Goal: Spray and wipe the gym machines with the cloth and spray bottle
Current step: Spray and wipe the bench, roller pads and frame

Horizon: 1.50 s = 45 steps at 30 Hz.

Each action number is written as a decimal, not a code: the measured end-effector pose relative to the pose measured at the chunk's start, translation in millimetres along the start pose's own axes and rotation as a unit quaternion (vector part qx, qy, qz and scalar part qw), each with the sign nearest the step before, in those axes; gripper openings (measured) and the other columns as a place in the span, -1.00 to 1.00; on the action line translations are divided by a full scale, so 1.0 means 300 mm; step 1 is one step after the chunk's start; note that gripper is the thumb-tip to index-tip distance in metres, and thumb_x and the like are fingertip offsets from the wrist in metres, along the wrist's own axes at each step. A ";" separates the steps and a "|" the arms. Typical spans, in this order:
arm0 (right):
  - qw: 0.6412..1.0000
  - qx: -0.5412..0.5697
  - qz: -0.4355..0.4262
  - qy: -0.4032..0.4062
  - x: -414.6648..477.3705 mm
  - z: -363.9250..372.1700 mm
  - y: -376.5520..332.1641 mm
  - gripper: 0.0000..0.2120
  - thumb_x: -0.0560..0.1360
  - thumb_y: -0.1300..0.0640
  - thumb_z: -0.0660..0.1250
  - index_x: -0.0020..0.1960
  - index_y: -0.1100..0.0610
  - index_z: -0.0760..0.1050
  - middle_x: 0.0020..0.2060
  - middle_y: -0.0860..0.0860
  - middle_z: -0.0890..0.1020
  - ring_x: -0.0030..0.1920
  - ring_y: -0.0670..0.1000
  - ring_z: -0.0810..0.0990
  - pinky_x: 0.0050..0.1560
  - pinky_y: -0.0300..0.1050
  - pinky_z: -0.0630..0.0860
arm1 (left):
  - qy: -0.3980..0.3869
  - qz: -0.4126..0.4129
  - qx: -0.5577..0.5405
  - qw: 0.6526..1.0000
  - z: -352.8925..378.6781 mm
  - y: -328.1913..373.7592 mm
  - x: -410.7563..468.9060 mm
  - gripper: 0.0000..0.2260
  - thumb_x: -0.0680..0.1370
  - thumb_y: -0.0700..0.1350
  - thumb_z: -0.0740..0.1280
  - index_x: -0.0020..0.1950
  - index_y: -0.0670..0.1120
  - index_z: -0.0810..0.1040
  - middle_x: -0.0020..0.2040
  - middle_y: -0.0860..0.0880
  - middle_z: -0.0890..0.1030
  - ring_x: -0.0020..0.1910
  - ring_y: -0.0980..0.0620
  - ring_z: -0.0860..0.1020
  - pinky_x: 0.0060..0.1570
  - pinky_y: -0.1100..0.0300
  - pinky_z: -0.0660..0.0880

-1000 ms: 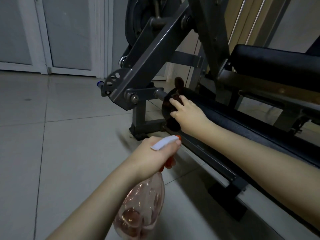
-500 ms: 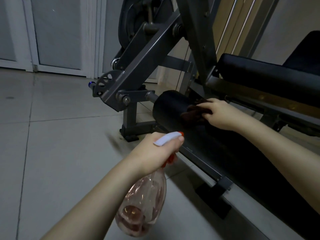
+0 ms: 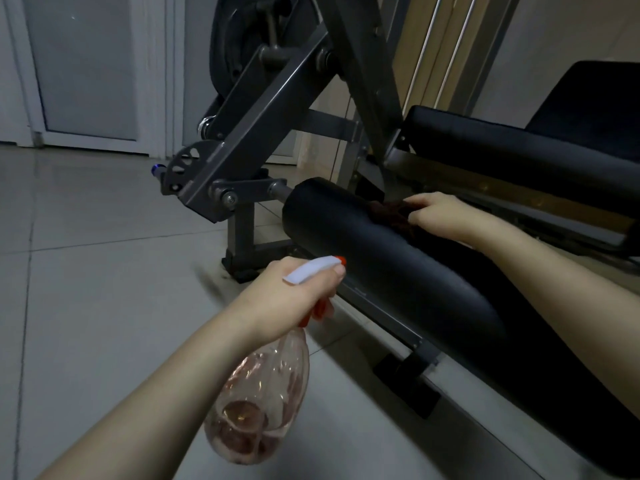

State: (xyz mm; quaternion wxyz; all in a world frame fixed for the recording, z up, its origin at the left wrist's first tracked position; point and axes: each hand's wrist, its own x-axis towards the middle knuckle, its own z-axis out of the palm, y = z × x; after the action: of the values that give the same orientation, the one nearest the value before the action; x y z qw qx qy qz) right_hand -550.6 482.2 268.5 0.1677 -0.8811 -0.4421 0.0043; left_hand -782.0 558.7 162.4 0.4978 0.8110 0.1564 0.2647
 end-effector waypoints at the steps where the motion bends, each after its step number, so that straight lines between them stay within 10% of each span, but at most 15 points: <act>1: 0.999 -0.036 -0.005 0.003 -0.047 -0.004 0.008 -0.66 0.55 0.09 0.21 0.31 -0.02 0.45 0.08 0.05 0.58 -0.01 0.02 0.55 -0.04 -0.13 0.47 | -0.002 0.004 -0.002 1.000 0.002 -0.002 0.002 -0.60 0.47 0.28 0.16 -0.20 -0.02 0.56 -0.26 0.00 0.68 -0.20 0.04 0.62 -0.23 0.20 0.41; 6: 0.979 -0.174 -0.013 0.109 -0.164 0.097 0.053 -0.30 0.46 -0.35 0.18 0.49 -0.05 0.17 0.45 0.07 0.25 0.43 0.12 0.24 0.36 0.03 0.27 | -0.006 0.015 -0.016 1.000 0.021 -0.012 0.006 -0.62 0.48 0.27 0.16 -0.26 0.01 0.55 -0.25 -0.03 0.68 -0.19 -0.02 0.63 -0.03 -0.04 0.54; 13: 0.970 -0.179 -0.098 0.133 0.030 0.179 -0.095 -0.41 0.58 -0.07 0.18 0.53 0.06 0.07 0.53 0.16 -0.03 0.48 0.19 0.15 0.41 0.05 0.23 | -0.008 0.003 -0.010 1.000 0.036 -0.042 0.026 -0.60 0.47 0.28 0.16 -0.24 -0.01 0.55 -0.25 -0.03 0.67 -0.18 -0.01 0.64 0.03 -0.11 0.56; 30: 0.920 -0.341 -0.149 0.123 0.025 0.235 -0.144 -0.33 0.55 -0.15 0.19 0.51 0.17 0.09 0.51 0.23 0.05 0.46 0.25 0.16 0.42 0.09 0.18 | 0.013 -0.032 0.003 0.999 0.027 -0.110 0.038 -0.47 0.45 0.30 0.16 -0.19 -0.18 0.58 -0.25 -0.15 0.66 -0.17 -0.19 0.60 -0.21 0.09 0.45; 45: 0.958 -0.229 -0.129 0.114 -0.228 0.086 0.077 -0.48 0.57 0.01 0.23 0.48 0.08 0.21 0.48 0.08 0.21 0.47 0.07 0.19 0.42 -0.08 0.18 | -0.041 0.014 -0.027 0.999 0.110 -0.009 0.050 -0.51 0.39 0.36 0.19 -0.17 -0.04 0.62 -0.22 -0.06 0.68 -0.14 -0.07 0.64 0.12 -0.18 0.52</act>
State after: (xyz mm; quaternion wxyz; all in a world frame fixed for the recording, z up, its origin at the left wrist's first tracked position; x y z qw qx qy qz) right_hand -578.3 423.7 227.6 0.0099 -0.8258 -0.5194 -0.2195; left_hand -750.5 543.8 152.2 0.5215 0.8095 0.1172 0.2427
